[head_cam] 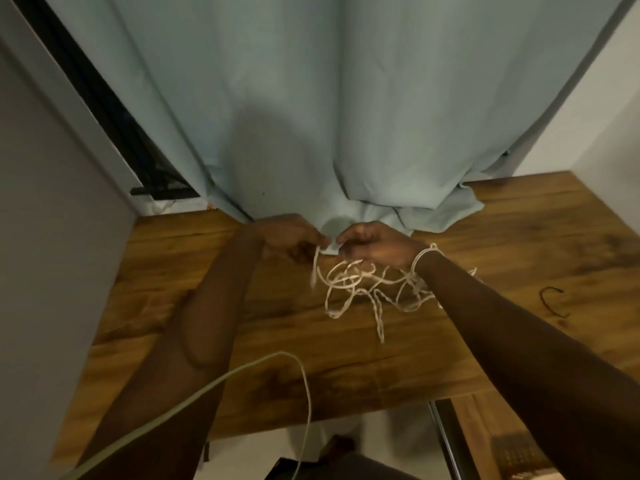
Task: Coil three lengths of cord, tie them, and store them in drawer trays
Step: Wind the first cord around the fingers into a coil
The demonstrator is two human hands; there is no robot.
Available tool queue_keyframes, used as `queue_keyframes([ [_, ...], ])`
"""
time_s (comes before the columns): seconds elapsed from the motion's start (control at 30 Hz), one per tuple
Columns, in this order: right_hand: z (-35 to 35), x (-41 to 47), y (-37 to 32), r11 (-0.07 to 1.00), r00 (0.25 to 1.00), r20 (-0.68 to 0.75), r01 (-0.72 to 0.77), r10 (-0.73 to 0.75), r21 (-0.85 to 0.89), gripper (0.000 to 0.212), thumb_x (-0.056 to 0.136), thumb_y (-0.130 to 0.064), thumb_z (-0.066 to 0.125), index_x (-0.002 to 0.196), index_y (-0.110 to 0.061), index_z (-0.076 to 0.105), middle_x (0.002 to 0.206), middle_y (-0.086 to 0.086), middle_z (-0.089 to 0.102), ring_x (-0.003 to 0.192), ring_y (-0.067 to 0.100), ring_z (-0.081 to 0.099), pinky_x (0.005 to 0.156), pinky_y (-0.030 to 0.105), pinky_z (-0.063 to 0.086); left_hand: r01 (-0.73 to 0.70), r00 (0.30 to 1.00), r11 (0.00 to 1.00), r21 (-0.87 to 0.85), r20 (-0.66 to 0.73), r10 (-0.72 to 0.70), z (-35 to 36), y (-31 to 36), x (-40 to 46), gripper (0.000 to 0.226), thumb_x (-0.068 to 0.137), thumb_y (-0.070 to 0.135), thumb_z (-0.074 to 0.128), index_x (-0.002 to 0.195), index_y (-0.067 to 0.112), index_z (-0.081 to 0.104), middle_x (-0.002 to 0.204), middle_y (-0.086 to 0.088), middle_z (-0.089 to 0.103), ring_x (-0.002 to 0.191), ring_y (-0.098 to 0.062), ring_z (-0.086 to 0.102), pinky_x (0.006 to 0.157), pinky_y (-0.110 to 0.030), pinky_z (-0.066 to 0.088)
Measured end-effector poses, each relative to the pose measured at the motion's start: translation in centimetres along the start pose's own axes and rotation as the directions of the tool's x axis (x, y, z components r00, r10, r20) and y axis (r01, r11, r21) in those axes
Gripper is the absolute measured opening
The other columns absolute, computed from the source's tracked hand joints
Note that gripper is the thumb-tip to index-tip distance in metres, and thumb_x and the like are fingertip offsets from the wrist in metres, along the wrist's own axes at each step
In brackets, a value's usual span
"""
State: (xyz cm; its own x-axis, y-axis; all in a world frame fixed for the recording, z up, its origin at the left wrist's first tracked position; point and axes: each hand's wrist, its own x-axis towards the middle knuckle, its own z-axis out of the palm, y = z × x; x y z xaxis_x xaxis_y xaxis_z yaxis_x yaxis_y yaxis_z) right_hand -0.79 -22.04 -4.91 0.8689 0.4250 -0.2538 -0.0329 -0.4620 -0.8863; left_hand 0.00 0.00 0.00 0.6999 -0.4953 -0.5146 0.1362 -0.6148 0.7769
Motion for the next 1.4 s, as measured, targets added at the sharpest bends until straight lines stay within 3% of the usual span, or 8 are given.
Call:
queue_keyframes([
  [0.37,-4.7,-7.4,-4.5,0.962,0.935,-0.250,0.213,-0.251,-0.170,0.028,0.096,-0.029,0.060,0.082,-0.009,0.074,0.073,0.003,0.076,0.076,0.018,0.071,0.092,0.042,0.054,-0.522,0.803,0.273,-0.808,-0.357,0.477,2.2,15.0,1.1,0.024,0.104,0.027,0.038,0.095,0.014,0.056,0.076,0.002,0.067,0.078,-0.015,0.068,0.092,-0.039,0.051],
  [0.5,-6.5,-10.7,-6.0,0.896,0.908,-0.258,0.214,-0.329,-0.389,0.012,0.095,-0.022,0.062,0.083,-0.019,0.065,0.074,-0.011,0.066,0.068,0.009,0.061,0.069,0.024,0.049,-0.707,0.690,0.327,-0.627,-0.511,0.513,4.3,18.2,2.1,0.020,0.105,0.026,0.034,0.116,0.011,0.044,0.130,-0.013,0.062,0.125,-0.026,0.058,0.110,-0.043,0.037],
  [0.7,-12.3,-18.4,-8.5,0.713,0.860,-0.341,0.036,-0.378,-0.701,0.017,0.094,-0.016,0.057,0.090,-0.006,0.071,0.078,0.003,0.069,0.066,0.013,0.060,0.066,0.029,0.048,-0.733,0.599,0.596,0.329,-0.103,0.794,8.8,20.5,4.3,0.013,0.098,0.027,0.036,0.094,0.024,0.049,0.087,-0.002,0.071,0.082,-0.022,0.070,0.086,-0.043,0.053],
  [0.83,-16.3,-24.5,-10.7,0.793,0.778,-0.514,-0.032,-0.363,-0.609,0.016,0.089,-0.026,0.071,0.089,-0.010,0.075,0.081,0.001,0.072,0.070,0.012,0.065,0.067,0.020,0.053,-0.675,0.731,0.736,-0.050,0.093,0.676,11.3,22.8,3.1,0.034,0.105,0.028,0.035,0.092,0.011,0.062,0.048,0.002,0.054,0.040,-0.010,0.052,0.074,-0.044,0.049],
  [0.97,-17.1,-26.9,-10.4,0.911,0.662,-0.642,0.164,-0.387,-0.380,0.019,0.086,-0.020,0.075,0.096,-0.005,0.070,0.079,0.010,0.069,0.068,0.017,0.065,0.065,0.030,0.055,-0.357,0.564,0.720,-0.595,0.477,0.674,12.4,25.4,1.7,0.046,0.101,0.033,0.031,0.078,0.004,0.059,0.037,0.005,0.042,0.028,-0.005,0.036,0.060,-0.031,0.053],
  [1.1,-16.3,-27.4,-8.0,0.951,0.712,-0.643,0.297,-0.283,-0.089,0.025,0.096,-0.018,0.061,0.105,0.004,0.062,0.087,0.012,0.069,0.079,0.020,0.067,0.078,0.041,0.057,-0.234,0.526,0.446,-0.864,0.273,0.805,12.5,27.9,0.1,0.048,0.102,0.032,0.031,0.061,0.015,0.049,0.036,0.004,0.038,0.029,-0.008,0.035,0.065,-0.027,0.054],
  [1.23,-14.1,-27.2,-7.0,0.966,0.885,-0.458,0.183,-0.082,0.181,0.059,0.104,-0.045,0.034,0.096,0.005,0.065,0.088,0.026,0.067,0.081,0.036,0.062,0.082,0.043,0.051,-0.270,0.483,0.225,-0.936,0.071,0.873,14.8,30.7,-0.8,0.042,0.104,0.034,0.030,0.075,0.014,0.052,0.086,-0.014,0.074,0.081,-0.024,0.073,0.097,-0.045,0.053],
  [1.4,-12.4,-28.1,-6.8,0.968,0.955,-0.294,0.030,0.045,0.248,0.061,0.100,-0.055,0.036,0.082,-0.004,0.062,0.074,0.016,0.068,0.067,0.028,0.064,0.068,0.032,0.053,-0.655,0.488,0.287,-0.698,-0.102,0.867,16.2,32.0,0.5,0.043,0.106,0.031,0.025,0.093,0.012,0.061,0.139,-0.013,0.057,0.131,-0.025,0.052,0.117,-0.048,0.025],
])
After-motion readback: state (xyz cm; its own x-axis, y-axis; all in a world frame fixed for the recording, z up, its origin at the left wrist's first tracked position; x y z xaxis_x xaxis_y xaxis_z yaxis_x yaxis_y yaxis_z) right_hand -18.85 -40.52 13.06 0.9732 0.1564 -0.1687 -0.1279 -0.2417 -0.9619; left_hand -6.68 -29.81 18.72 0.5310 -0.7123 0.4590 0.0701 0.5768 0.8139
